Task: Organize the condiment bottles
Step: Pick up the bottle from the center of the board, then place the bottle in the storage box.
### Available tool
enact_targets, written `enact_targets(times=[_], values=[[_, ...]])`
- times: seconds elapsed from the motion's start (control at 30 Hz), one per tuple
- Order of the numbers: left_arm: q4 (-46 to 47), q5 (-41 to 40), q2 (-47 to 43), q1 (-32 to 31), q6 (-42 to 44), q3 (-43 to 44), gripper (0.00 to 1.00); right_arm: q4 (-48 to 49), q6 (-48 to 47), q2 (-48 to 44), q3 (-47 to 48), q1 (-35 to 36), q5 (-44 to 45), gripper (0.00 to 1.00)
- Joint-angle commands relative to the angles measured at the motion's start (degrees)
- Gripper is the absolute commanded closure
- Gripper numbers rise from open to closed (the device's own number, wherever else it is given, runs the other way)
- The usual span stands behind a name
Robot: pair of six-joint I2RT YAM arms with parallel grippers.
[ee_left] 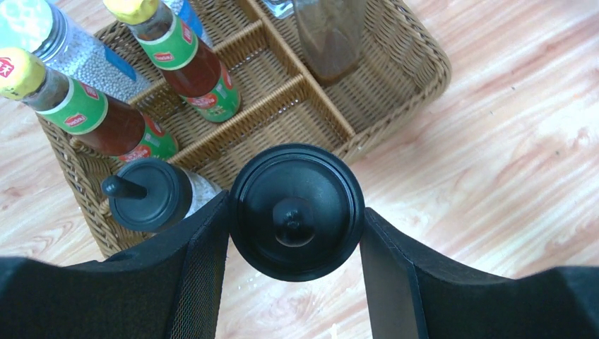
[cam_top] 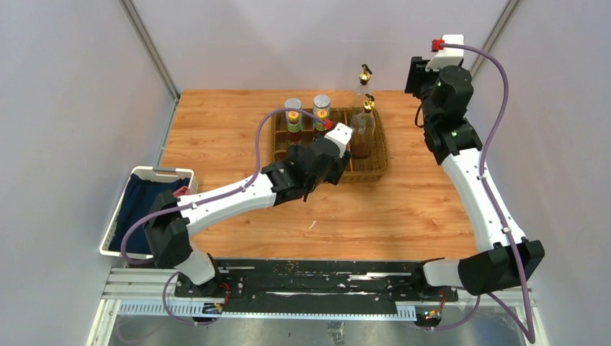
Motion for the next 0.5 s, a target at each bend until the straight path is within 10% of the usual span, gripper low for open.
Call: enact_targets(times=[0.0,0.47], values=[[5.7,-0.9,2.5,2.3,-1.9,3.3,1.0,2.2,1.3,-0.1,1.1,-1.4,-1.2,0.37],[7.9,-2.7,11.1,5.8,-6.0,8.8,1.0,3.8,1.8,1.3,-0.2,-2.1,-2.6,0.37]])
